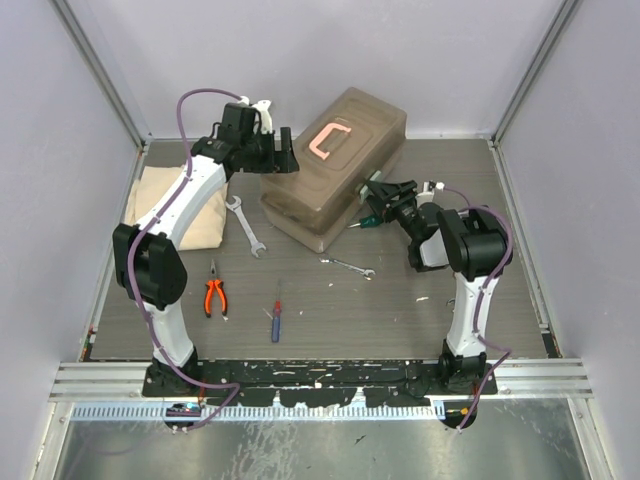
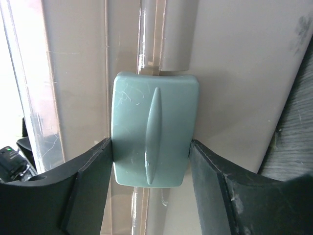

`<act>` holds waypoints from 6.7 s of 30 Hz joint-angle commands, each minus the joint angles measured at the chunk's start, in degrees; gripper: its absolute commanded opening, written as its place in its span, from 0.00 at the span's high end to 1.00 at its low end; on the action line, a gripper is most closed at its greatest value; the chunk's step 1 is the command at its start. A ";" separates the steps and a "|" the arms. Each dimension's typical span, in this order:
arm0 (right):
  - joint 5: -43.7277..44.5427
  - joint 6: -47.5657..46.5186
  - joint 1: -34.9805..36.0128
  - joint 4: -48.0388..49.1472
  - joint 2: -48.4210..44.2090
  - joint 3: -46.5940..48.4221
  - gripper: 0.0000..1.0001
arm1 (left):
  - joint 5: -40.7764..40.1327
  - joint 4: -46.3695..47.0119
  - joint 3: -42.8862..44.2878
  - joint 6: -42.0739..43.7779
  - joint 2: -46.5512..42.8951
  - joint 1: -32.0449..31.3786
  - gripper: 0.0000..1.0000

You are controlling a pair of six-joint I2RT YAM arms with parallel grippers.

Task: Sort the tools into containers
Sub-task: Open the storage box at the center of the board.

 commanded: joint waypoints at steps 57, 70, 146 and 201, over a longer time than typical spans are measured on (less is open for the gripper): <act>3.57 -10.60 -1.15 2.65 -15.12 -8.36 0.19 | -4.41 -8.23 2.45 3.13 4.46 -1.13 0.19; 4.12 -13.68 -2.17 -4.02 -18.52 -9.95 0.11 | -4.28 -8.50 2.91 3.24 4.72 -1.14 0.19; 1.30 -19.36 -0.69 -31.32 -12.57 3.90 0.42 | -2.32 -9.05 3.76 2.58 5.11 -1.18 0.19; 9.11 -32.96 -0.18 -48.05 -29.19 5.28 0.26 | -1.77 -9.20 3.87 3.11 4.76 -1.40 0.20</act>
